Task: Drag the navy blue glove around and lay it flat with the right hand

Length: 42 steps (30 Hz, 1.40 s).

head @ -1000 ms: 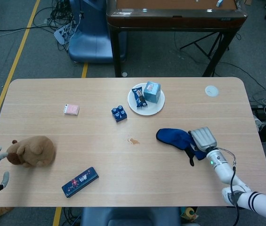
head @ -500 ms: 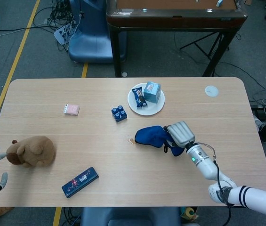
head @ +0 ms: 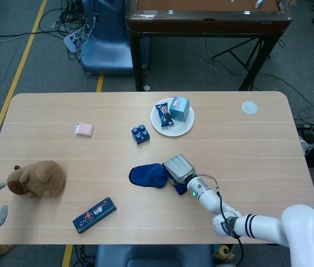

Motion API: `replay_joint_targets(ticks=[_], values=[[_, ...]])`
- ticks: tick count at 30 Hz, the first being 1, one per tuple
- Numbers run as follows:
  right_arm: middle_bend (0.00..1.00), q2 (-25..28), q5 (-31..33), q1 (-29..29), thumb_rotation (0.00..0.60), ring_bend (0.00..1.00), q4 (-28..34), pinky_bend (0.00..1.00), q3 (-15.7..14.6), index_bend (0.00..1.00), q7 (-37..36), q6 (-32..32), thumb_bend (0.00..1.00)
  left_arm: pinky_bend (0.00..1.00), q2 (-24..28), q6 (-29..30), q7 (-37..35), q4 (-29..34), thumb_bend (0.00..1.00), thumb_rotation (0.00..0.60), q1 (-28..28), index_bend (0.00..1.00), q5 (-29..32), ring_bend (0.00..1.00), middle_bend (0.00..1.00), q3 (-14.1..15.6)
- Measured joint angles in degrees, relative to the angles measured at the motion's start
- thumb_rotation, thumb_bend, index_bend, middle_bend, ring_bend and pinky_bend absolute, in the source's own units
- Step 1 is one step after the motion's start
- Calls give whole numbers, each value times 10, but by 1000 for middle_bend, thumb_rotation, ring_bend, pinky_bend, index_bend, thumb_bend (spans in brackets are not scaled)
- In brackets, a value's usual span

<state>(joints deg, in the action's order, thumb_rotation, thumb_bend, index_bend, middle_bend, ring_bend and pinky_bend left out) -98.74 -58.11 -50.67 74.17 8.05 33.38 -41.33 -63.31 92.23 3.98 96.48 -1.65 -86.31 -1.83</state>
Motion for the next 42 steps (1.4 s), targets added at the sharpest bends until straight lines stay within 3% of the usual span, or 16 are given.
replay_joint_targets(ticks=[11, 30, 42], values=[[583, -63, 48, -32, 600, 606, -79, 852, -12, 743, 52, 2, 828, 170, 1, -1, 1, 0, 412, 600, -2, 229, -1, 188, 128, 1], [586, -113, 116, -70, 600, 612, -228, 852, 16, 745, 89, 8, 828, 170, 2, -1, -9, -10, 412, 600, -6, 229, 5, 188, 128, 1], [586, -147, 83, -88, 600, 612, -205, 852, 11, 744, 77, 26, 828, 170, 3, -3, -8, -10, 412, 600, -8, 229, 8, 188, 128, 0]])
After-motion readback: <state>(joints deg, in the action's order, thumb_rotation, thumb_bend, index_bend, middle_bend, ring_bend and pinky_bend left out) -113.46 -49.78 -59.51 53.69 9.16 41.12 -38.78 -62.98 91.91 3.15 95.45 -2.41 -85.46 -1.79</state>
